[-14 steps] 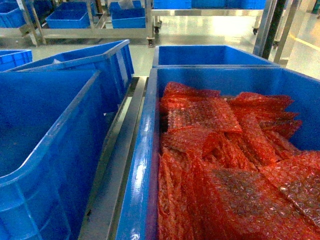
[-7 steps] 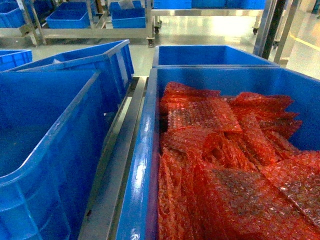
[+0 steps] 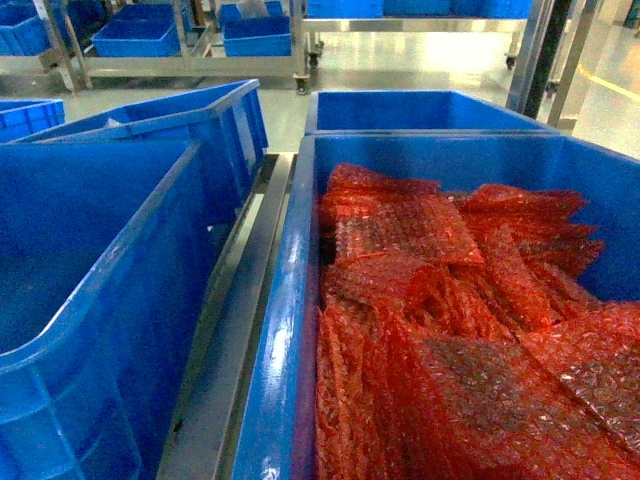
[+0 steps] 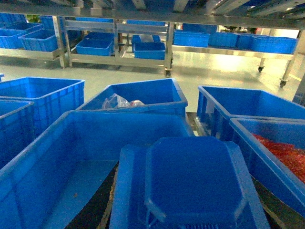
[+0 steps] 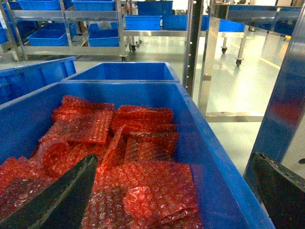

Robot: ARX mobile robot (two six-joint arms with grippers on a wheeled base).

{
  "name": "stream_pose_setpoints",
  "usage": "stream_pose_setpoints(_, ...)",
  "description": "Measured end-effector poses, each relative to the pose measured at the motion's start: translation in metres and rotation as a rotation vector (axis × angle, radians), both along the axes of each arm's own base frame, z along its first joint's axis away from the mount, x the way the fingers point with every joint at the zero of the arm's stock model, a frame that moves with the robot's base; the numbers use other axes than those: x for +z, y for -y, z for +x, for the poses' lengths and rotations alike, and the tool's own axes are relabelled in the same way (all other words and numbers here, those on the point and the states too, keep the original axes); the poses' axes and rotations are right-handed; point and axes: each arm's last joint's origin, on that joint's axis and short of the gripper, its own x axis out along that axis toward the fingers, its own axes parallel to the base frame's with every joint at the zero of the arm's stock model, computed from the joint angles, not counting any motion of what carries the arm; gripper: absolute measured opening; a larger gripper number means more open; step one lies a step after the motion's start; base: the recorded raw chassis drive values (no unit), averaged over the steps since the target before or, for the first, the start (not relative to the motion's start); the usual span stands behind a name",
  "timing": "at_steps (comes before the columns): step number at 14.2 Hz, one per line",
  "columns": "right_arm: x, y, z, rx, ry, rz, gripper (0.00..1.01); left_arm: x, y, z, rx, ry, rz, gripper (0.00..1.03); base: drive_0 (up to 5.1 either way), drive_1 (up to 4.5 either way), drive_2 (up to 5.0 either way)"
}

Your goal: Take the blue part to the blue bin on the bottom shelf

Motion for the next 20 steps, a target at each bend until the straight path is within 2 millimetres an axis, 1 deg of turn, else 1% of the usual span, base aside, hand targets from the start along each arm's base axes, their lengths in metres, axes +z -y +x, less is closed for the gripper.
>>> stream_pose_setpoints(13,0.0,0.0,0.0,0.0,0.0,0.0,0.98,0.0,0.0,0.0,0.0,0.0,0.0,0.44,0.0,0.0,0.0)
stream_pose_setpoints(14,0.0,0.0,0.0,0.0,0.0,0.0,0.98,0.0,0.001,0.0,0.021,-0.004,0.008,0.44,0.0,0.0,0.0)
stream_pose_setpoints(15,0.0,0.0,0.0,0.0,0.0,0.0,0.98,-0.002,0.004,0.001,0.179,-0.045,0.072,0.44,0.0,0.0,0.0)
stream_pose_setpoints(16,0.0,0.0,0.0,0.0,0.0,0.0,0.98,-0.003,0.001,0.001,0.271,-0.063,0.103,0.44,0.0,0.0,0.0)
stream_pose_setpoints(17,0.0,0.0,0.0,0.0,0.0,0.0,0.98,-0.002,-0.001,0.001,0.318,-0.059,0.111,0.44,0.0,0.0,0.0)
stream_pose_setpoints(19,0.0,0.0,0.0,0.0,0.0,0.0,0.98,0.0,-0.001,0.006,0.313,-0.044,0.103,0.44,0.0,0.0,0.0)
stream_pose_setpoints(20,0.0,0.0,0.0,0.0,0.0,0.0,0.98,0.001,-0.002,0.013,0.308,-0.043,0.104,0.44,0.0,0.0,0.0)
